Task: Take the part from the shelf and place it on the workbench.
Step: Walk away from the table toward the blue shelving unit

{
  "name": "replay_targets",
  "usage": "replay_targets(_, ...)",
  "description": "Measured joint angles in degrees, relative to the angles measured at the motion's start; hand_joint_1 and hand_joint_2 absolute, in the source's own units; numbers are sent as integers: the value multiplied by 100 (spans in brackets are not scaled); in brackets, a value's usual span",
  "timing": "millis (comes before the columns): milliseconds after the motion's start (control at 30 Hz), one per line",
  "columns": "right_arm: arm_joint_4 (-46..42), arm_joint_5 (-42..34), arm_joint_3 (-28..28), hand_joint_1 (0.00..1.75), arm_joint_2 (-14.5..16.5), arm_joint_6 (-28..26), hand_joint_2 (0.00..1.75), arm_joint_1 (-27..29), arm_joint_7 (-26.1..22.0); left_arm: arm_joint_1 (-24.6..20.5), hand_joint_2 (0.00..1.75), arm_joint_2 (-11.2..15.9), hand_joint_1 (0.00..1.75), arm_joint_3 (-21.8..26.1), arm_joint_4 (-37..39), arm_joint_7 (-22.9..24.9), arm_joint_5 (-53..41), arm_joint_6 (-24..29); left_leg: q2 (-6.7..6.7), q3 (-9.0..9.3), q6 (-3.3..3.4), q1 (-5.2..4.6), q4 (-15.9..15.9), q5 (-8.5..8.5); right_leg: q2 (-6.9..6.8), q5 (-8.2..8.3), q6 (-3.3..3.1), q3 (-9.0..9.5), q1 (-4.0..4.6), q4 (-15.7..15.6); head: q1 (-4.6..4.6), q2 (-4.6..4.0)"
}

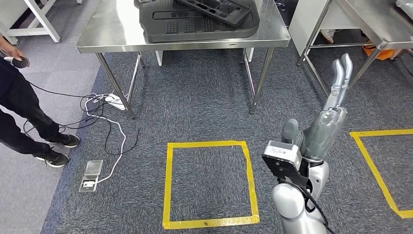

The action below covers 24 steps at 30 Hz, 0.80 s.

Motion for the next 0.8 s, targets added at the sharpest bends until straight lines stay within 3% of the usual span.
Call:
replay_targets(67, -14, -2, -1, 0, 0, 0, 0, 4, -8, -15, 0, 0, 0, 0, 1, 5, 0, -5, -8, 412, 48, -20, -688, 50, 1, 50, 41, -75, 9, 52, 2, 0)
replay_targets(100, -24, -6, -2, 0, 0, 0, 0, 6, -12, -20, 0, 0, 0, -1, 0, 9, -1, -9, -12, 491, 69, -35, -862, 19, -3, 81, 68, -97, 10, 64, 2, 0)
replay_targets(200, -41, -22, -21, 0, 0, 0, 0, 19, -20, -26, 0, -3, 0, -2, 0, 22, 0, -22, 5, 435, 167, -40, -949, 98, 3, 129, 171, -147, 7, 85, 1, 0)
replay_targets(267, -44, -29, -46, 0, -1, 0, 0, 30, -32, -36, 0, -7, 0, -2, 1, 29, -1, -24, 33, 331, 261, -14, -980, 213, 23, -189, 222, -265, 1, 363, 33, 0)
replay_targets(333, -44, -36, -65, 0, -1, 0, 0, 40, -56, -40, 0, -7, 0, -2, 2, 40, 0, -25, 50, 191, 316, -21, -974, 320, 30, -719, 248, -450, -7, 1008, 78, 0)
replay_targets(367, -44, -38, -75, 0, 0, 0, 0, 46, -68, -40, 0, -7, 0, -2, 2, 48, 1, -26, 56, 117, 323, -27, -966, 371, 30, -876, 260, -509, -9, 1327, 87, 0)
replay_targets(400, -44, -41, -88, 0, 0, 0, 0, 52, -76, -40, 0, -7, 0, -2, 2, 55, 1, -26, 60, 43, 322, -31, -955, 421, 30, -906, 269, -504, -10, 1529, 90, 0)
replay_targets(433, -44, -44, -104, 0, 0, 0, 0, 54, -81, -40, 0, -7, 0, -2, 2, 62, 1, -25, 63, -31, 316, -33, -939, 466, 30, -808, 273, -412, -12, 1544, 95, 0)
replay_targets(500, -44, -48, -135, 0, 0, 0, 0, 53, -87, -44, 0, -8, 0, -2, 2, 75, -1, -23, 62, -166, 285, -31, -886, 541, 28, -491, 260, 43, -17, 1014, 110, 0)
replay_targets(567, -48, -45, -149, 0, 0, 0, 0, 45, -97, -52, 0, -10, 0, -2, 2, 81, -2, -22, 60, -265, 233, -44, -825, 599, 33, -427, 230, 543, -2, 241, 128, 0)
replay_targets(633, -54, -31, -155, 0, -1, 0, 0, 41, -107, -56, 0, -11, 0, -2, 2, 82, -2, -21, 60, -310, 165, -49, -800, 667, 44, -496, 189, 703, 31, -101, 128, 0)
replay_targets(700, -57, -12, -160, 0, -2, 0, 0, 41, -110, -55, 0, -11, 0, -2, 2, 80, -2, -21, 49, -338, 92, -40, -780, 698, 39, -434, 110, 647, 25, -136, 115, 0)
replay_targets(733, -57, -1, -161, 0, -3, 0, 44, 40, -104, -54, 0, -11, 0, -2, 2, 72, -2, -21, 36, -379, 58, -34, -701, 615, 32, -387, 59, 608, 15, -147, 99, 0)
replay_targets(800, -57, 23, -162, 0, -2, 0, 131, 39, -79, -52, 0, -11, 0, -2, 2, 47, -2, -15, 10, -541, 1, -19, -257, 201, 13, -290, -20, 506, -3, -162, 50, 0)
